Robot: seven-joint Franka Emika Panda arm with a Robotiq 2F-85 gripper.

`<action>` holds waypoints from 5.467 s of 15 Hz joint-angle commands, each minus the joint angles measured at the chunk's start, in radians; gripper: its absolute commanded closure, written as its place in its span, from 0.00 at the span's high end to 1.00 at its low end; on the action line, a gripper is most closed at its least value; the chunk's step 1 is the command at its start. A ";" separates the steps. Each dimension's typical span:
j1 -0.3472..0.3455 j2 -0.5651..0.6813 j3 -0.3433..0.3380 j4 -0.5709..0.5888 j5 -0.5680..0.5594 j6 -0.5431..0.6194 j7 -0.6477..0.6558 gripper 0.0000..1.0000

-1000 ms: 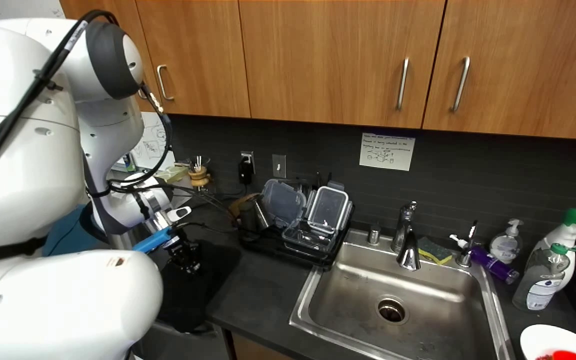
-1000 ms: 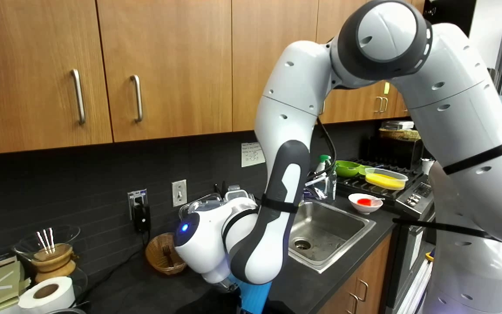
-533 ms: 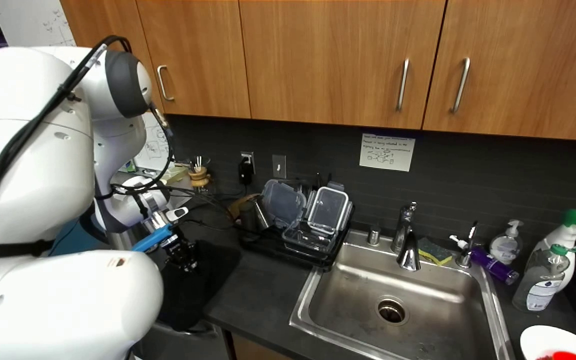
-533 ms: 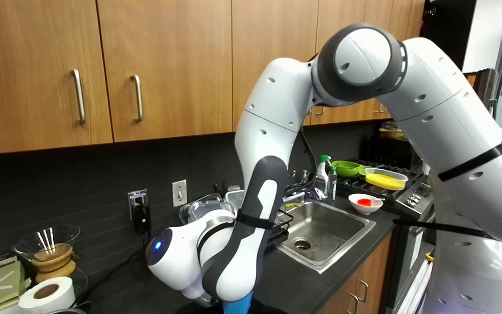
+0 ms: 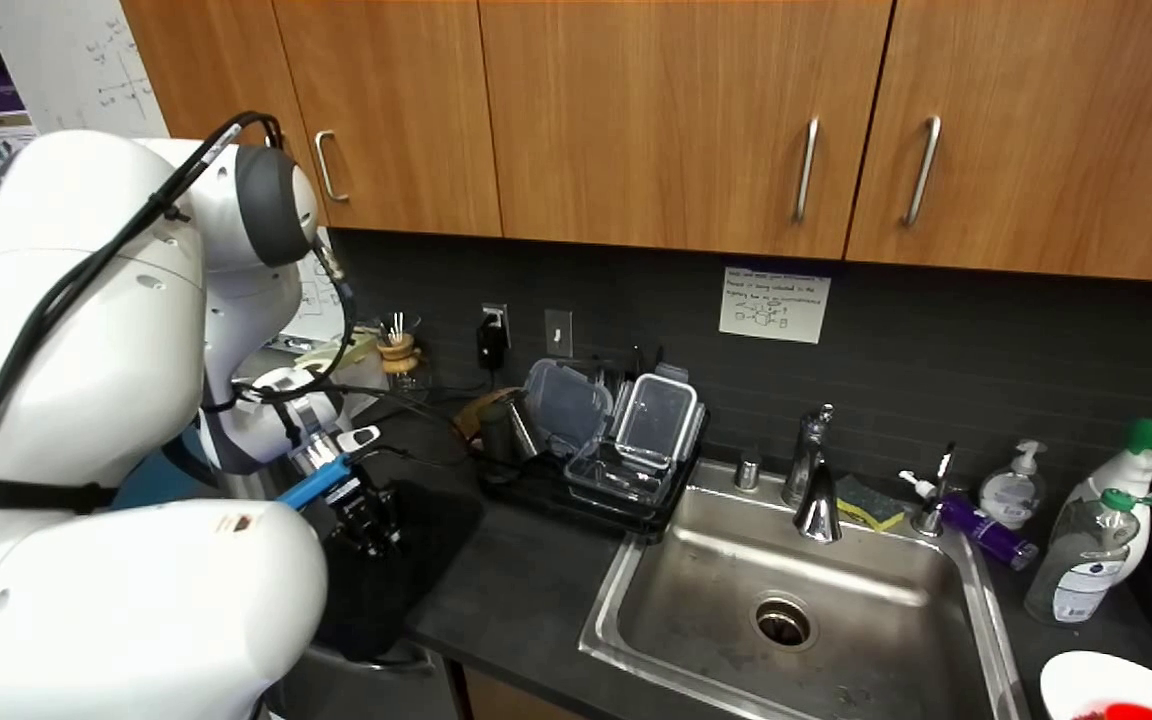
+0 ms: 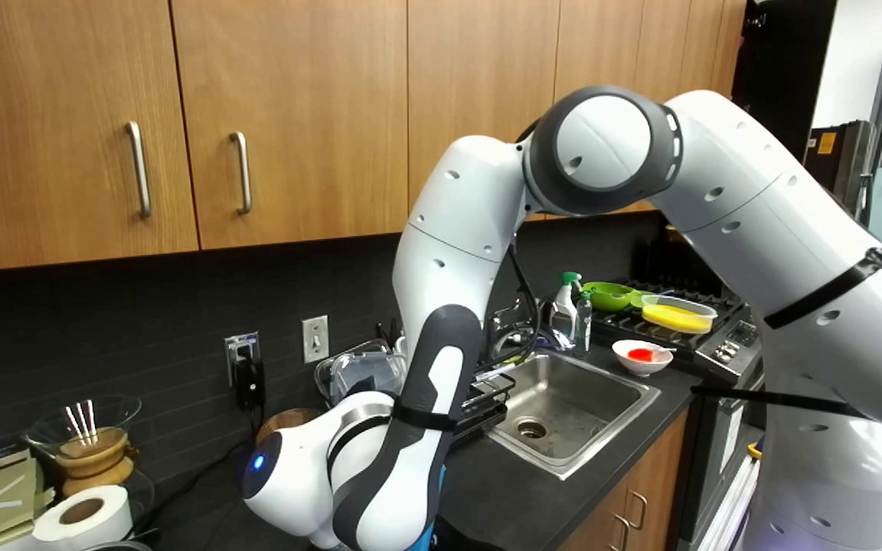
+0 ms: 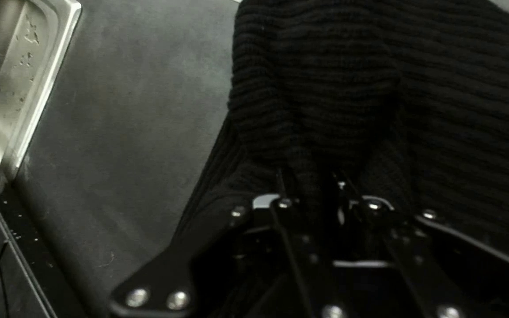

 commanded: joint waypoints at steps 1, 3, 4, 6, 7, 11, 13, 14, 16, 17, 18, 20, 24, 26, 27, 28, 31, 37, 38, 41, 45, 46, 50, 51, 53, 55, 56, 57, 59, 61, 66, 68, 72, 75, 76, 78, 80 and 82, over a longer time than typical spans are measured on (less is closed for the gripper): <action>0.010 0.001 -0.009 0.005 0.008 0.000 -0.006 0.30; 0.009 0.001 -0.009 0.006 0.008 -0.001 -0.006 0.30; 0.010 0.001 -0.009 0.006 0.008 -0.001 -0.007 0.30; 0.010 0.001 -0.009 0.006 0.008 -0.001 -0.007 0.30; 0.010 0.001 -0.009 0.006 0.008 -0.002 -0.007 0.30; 0.010 0.001 -0.009 0.006 0.008 -0.002 -0.007 0.30; 0.010 0.001 -0.009 0.006 0.008 -0.002 -0.007 0.30; 0.010 0.001 -0.009 0.006 0.008 -0.002 -0.007 0.55; 0.010 0.009 -0.020 0.031 -0.007 0.006 -0.009 0.60; 0.014 -0.005 -0.024 0.029 -0.015 0.013 0.002 0.65; 0.020 -0.014 -0.028 0.031 -0.020 0.012 0.013 0.71; 0.030 -0.041 -0.034 0.027 -0.037 0.011 0.035 0.84; 0.031 -0.064 -0.036 0.018 -0.068 0.016 0.075 1.00; 0.020 -0.032 -0.022 0.050 -0.042 0.003 0.046 1.00; 0.020 -0.030 -0.023 0.050 -0.041 0.003 0.046 1.00; 0.020 -0.028 -0.023 0.050 -0.041 0.004 0.046 1.00; 0.020 -0.026 -0.023 0.050 -0.041 0.004 0.046 1.00; 0.021 -0.073 -0.023 -0.044 -0.012 0.028 0.166 1.00; 0.021 -0.075 -0.023 -0.053 -0.011 0.028 0.180 1.00; 0.020 -0.088 -0.024 -0.084 -0.010 0.029 0.220 1.00; 0.019 -0.149 -0.023 -0.165 -0.004 0.027 0.314 1.00; 0.018 -0.173 -0.022 -0.197 -0.006 0.033 0.349 1.00; 0.004 -0.226 -0.016 -0.272 -0.021 0.049 0.428 1.00; 0.003 -0.231 -0.018 -0.281 -0.032 0.050 0.440 1.00; 0.000 -0.188 -0.007 -0.234 -0.028 0.022 0.424 1.00; -0.005 -0.200 -0.006 -0.251 -0.033 0.023 0.437 1.00; -0.006 -0.202 -0.006 -0.253 -0.033 0.024 0.438 1.00; -0.007 -0.202 -0.006 -0.254 -0.033 0.025 0.438 1.00; -0.007 -0.202 -0.006 -0.254 -0.033 0.027 0.438 1.00; -0.007 -0.202 -0.006 -0.254 -0.033 0.027 0.439 1.00; 0.062 -0.217 -0.051 -0.249 -0.178 -0.001 0.600 1.00; 0.071 -0.220 -0.045 -0.247 -0.284 -0.042 0.685 1.00; 0.063 -0.208 -0.016 -0.257 -0.471 -0.107 0.876 1.00; 0.019 -0.196 0.027 -0.242 -0.461 -0.114 0.855 1.00; 0.018 -0.196 0.027 -0.242 -0.465 -0.116 0.859 1.00; 0.018 -0.196 0.027 -0.242 -0.466 -0.116 0.862 1.00; 0.018 -0.196 0.027 -0.242 -0.466 -0.117 0.863 1.00; 0.009 -0.177 0.048 -0.218 -0.402 -0.208 0.832 1.00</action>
